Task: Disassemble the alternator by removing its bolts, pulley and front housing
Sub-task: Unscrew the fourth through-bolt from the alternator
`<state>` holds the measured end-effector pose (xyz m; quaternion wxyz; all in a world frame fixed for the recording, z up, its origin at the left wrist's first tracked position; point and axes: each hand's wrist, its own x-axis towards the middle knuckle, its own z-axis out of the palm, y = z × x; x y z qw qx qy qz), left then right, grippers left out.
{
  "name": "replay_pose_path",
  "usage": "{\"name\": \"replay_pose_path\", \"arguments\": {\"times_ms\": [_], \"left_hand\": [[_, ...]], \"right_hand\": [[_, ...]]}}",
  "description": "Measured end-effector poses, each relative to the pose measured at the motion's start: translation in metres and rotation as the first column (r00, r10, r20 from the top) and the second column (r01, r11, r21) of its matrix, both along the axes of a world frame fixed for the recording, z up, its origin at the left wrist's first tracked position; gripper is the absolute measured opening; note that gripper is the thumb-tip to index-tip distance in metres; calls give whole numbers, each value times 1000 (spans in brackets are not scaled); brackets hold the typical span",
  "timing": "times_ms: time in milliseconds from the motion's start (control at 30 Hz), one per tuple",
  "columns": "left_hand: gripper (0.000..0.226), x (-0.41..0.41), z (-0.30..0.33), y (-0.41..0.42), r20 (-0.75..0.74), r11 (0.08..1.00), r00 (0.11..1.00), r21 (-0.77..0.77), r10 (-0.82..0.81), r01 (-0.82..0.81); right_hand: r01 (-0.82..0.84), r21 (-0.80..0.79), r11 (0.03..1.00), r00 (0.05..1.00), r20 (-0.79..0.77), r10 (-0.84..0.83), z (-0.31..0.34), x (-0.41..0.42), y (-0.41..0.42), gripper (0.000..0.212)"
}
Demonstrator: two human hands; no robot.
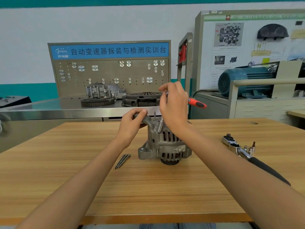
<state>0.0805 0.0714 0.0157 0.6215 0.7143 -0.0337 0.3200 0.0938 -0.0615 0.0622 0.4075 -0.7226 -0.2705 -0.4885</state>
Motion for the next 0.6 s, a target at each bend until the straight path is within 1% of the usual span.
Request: {"name": "replay_pose_path", "arguments": {"times_ms": [67, 133, 200, 300, 400, 467, 600], "left_hand": [[11, -3, -3, -4, 28, 998, 998, -29, 53, -52], [11, -6, -6, -7, 53, 992, 991, -18, 127, -126], [12, -11, -8, -8, 88, 977, 974, 35, 208, -212], [8, -19, -10, -9, 160, 942, 944, 134, 287, -309], [16, -26, -10, -14, 199, 920, 925, 163, 323, -357], [18, -30, -8, -17, 193, 905, 919, 192, 344, -379], [18, -34, 0, -17, 161, 867, 919, 306, 359, -392]], "right_hand": [[20, -16, 1000, 1000, -19, -20, 0, -1, 0, 17], [40, -75, 996, 999, -29, -42, 3, 0, 0, 19], [38, -132, 990, 999, -25, -42, 5, -1, -2, 20], [32, -199, 980, 999, 10, -31, 8, -4, -4, 20], [105, -255, 961, 994, 45, -97, 9, -4, -7, 22], [173, -266, 948, 985, 68, -160, 10, -5, -8, 22], [257, -302, 918, 966, 99, -238, 10, -8, -8, 24]]}}
